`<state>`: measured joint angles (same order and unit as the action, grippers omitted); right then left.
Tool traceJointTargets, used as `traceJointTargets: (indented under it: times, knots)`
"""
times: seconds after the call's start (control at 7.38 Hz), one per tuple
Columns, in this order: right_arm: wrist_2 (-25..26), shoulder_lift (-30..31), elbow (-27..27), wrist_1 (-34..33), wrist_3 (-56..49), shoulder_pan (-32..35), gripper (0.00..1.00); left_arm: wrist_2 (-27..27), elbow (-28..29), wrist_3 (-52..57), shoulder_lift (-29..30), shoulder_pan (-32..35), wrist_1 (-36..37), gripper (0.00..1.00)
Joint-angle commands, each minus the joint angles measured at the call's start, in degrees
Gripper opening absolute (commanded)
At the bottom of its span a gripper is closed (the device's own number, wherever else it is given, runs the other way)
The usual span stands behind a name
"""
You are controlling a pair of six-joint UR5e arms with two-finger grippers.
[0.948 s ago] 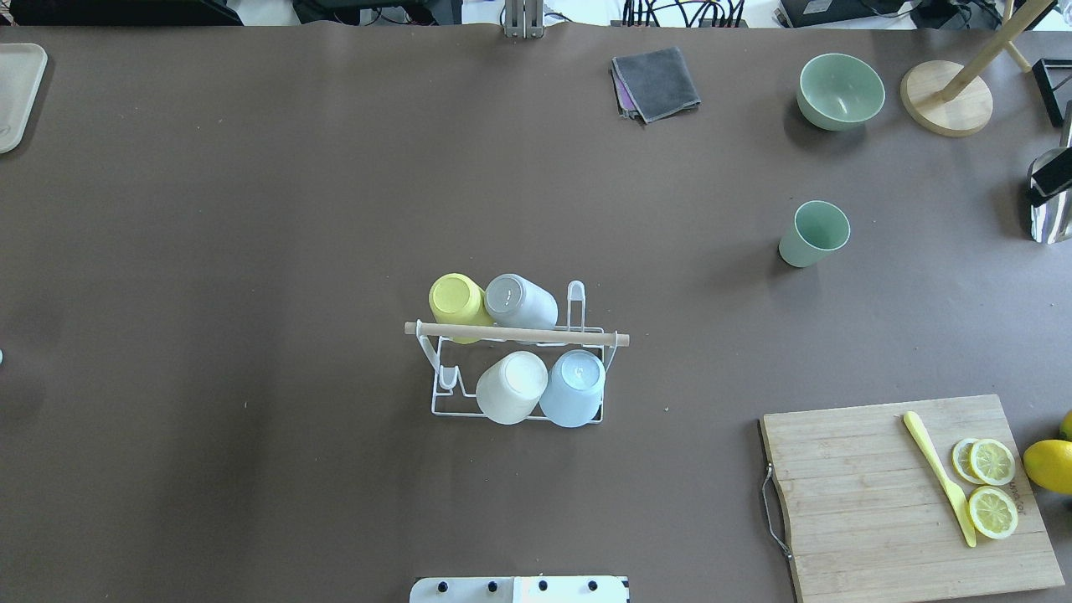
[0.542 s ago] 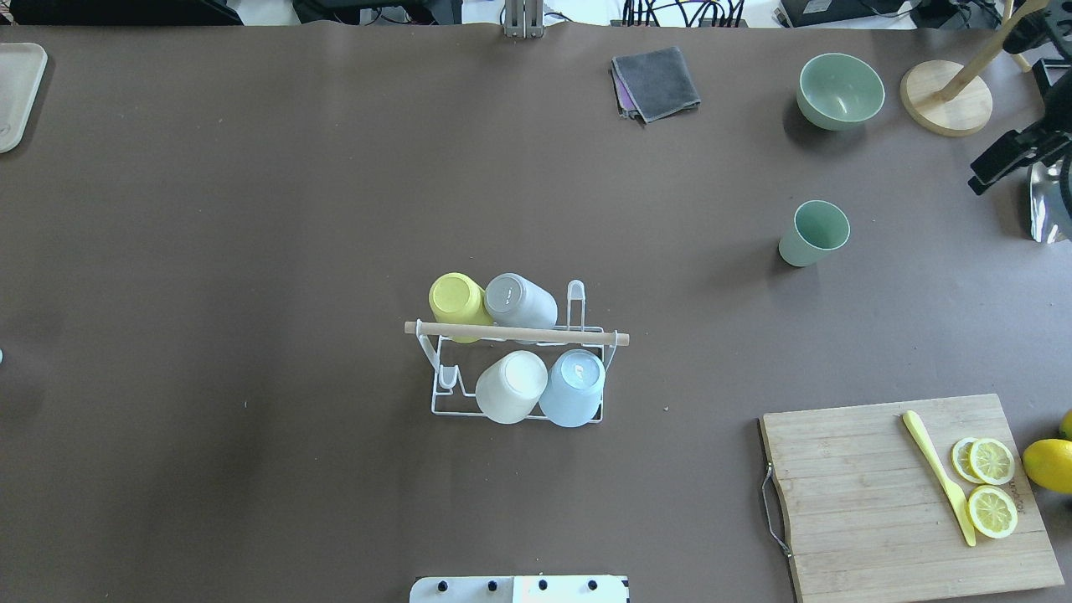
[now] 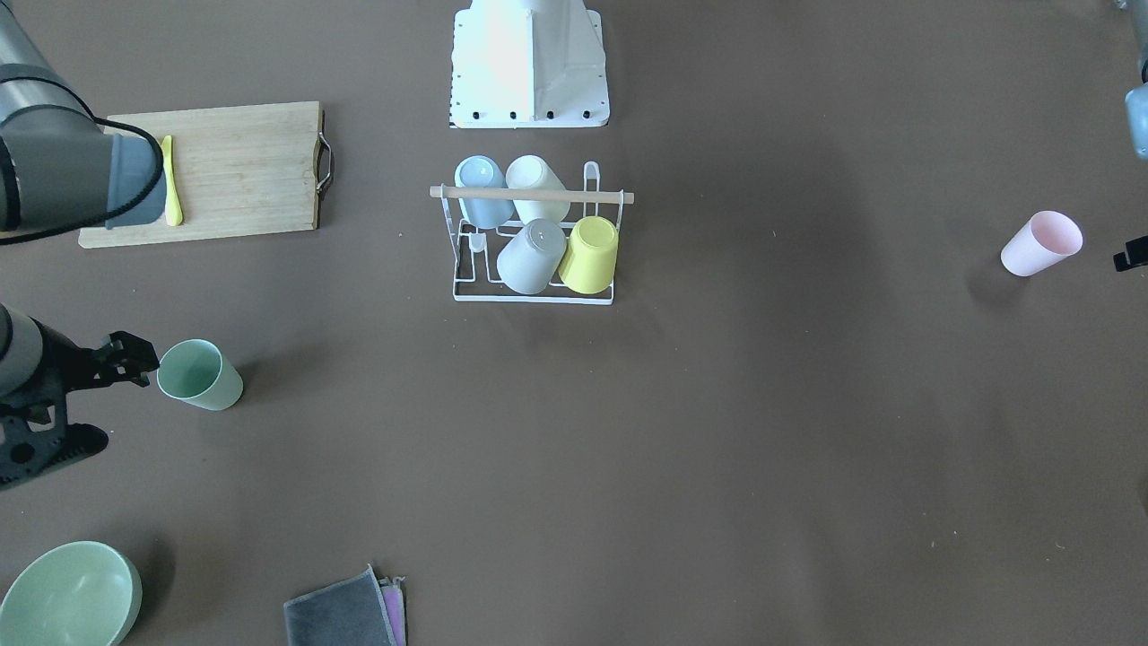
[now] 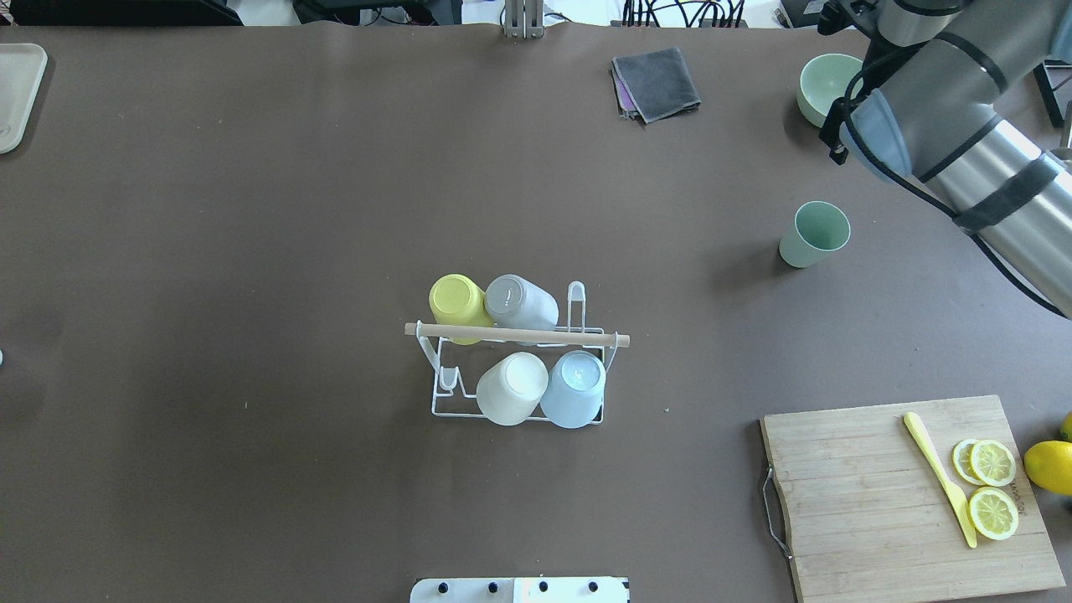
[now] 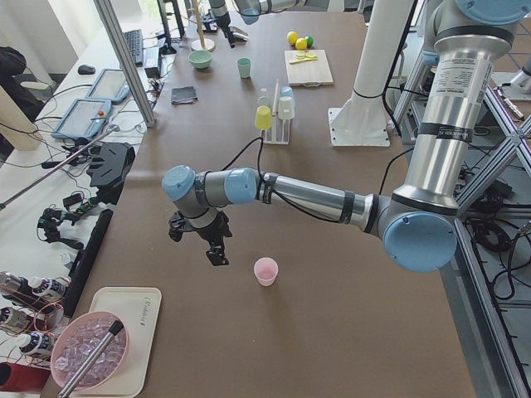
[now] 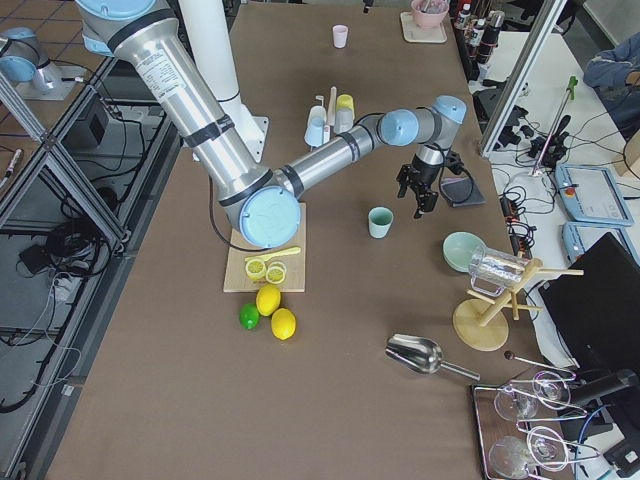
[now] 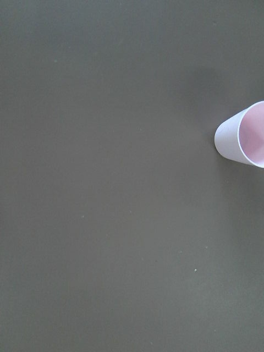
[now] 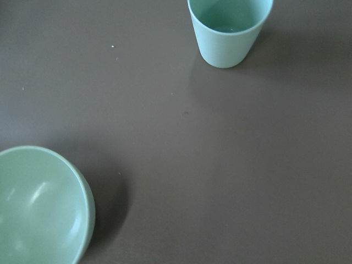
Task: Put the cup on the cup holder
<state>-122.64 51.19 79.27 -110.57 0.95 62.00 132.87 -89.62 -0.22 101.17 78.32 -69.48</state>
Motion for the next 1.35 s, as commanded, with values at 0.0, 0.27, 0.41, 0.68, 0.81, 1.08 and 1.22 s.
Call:
traceJointTargets:
  times: [0.0, 0.27, 0.41, 0.68, 0.81, 1.08, 1.22]
  knots:
    - [1.43, -8.80, -12.95, -0.09, -3.39, -2.57, 1.00, -0.95, 6.00, 6.80, 3.13, -3.61, 0.22, 0.98]
    - [7.04, -14.95, -21.74, -0.09, -8.05, -6.95, 1.00, -1.04, 8.92, 8.38, 3.42, -7.11, 0.14, 0.98]
    - [9.76, -15.77, -23.18, -0.09, -10.24, -9.15, 1.00, -1.04, 10.07, 8.48, 3.42, -8.26, 0.14, 0.98]
    - [14.17, -15.60, -23.72, -2.71, -12.97, -12.68, 1.00, -1.04, 13.05, 11.53, 3.59, -9.84, 0.22, 0.98]
    - [16.10, -15.60, -23.72, -4.55, -14.81, -13.65, 1.00, -1.04, 13.85, 12.69, 3.60, -10.02, 0.31, 0.98]
    - [18.48, -14.90, -23.72, -6.06, -17.73, -15.32, 1.00, -2.26, 14.39, 12.79, 3.94, -13.17, 1.18, 0.98]
    - [19.28, -14.37, -23.81, -6.41, -18.86, -16.11, 1.00, -3.49, 15.35, 12.79, 5.60, -14.06, 3.63, 0.98]
